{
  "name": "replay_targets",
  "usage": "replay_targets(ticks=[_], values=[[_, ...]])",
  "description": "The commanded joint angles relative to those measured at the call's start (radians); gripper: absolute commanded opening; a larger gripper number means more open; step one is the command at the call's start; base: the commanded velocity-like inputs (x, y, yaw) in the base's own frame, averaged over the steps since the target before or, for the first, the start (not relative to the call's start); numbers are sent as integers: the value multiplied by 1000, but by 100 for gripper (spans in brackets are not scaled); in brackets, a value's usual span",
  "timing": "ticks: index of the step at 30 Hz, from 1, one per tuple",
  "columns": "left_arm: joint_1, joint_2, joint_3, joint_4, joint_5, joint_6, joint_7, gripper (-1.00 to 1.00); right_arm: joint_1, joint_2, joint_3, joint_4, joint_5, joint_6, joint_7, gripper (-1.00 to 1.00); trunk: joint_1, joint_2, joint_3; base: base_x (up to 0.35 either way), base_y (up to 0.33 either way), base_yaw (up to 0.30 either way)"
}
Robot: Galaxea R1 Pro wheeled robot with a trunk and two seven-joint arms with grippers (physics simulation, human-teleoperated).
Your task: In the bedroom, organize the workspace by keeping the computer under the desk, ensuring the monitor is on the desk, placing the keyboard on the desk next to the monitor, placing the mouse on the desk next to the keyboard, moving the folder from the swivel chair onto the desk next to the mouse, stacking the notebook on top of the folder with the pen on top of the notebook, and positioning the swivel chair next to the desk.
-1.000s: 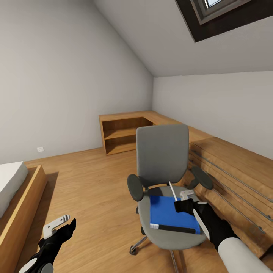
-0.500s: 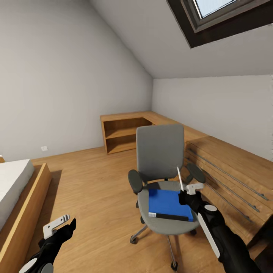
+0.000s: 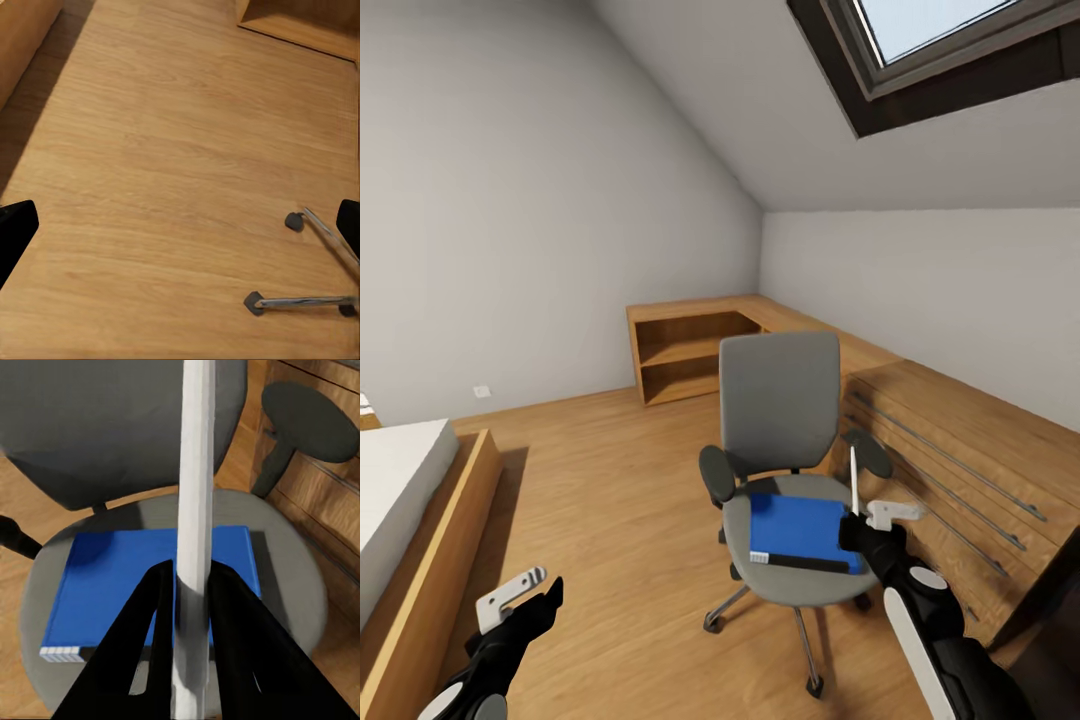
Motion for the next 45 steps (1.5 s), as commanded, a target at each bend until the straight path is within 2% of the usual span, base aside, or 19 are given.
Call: replay_targets(ticks=[1, 4, 9, 22, 30, 39, 45], values=[[0, -6, 6, -3, 16, 4, 5, 100, 1, 5, 9, 5, -9, -3, -11, -100, -4, 7, 2, 0, 0, 0], [0, -15, 23, -4, 22, 4, 5, 100, 3, 21, 25, 21, -7, -19, -11, -100, -15, 28, 12, 0, 0, 0], [0, -16, 47, -4, 23, 4, 5, 100, 4, 22, 54, 36, -7, -29, -11, -100, -35, 63, 27, 0, 0, 0], [0, -17, 48, -4, 22, 5, 5, 100, 4, 24, 53, 30, -6, -31, -15, -100, -84, 154, 68, 0, 0, 0], [0, -18, 48, -3, 21, 5, 5, 100, 4, 24, 52, 30, -6, -31, -15, -100, -115, 210, 98, 0, 0, -166], [0, -19, 44, 5, 19, 6, 4, 100, 4, 24, 52, 25, -6, -29, -15, -100, -115, 210, 99, 0, 0, -19], [0, -20, 7, 24, 17, 8, 3, 100, 4, 22, 50, 25, -6, -28, -15, -100, -115, 210, 103, 0, 0, -185]])
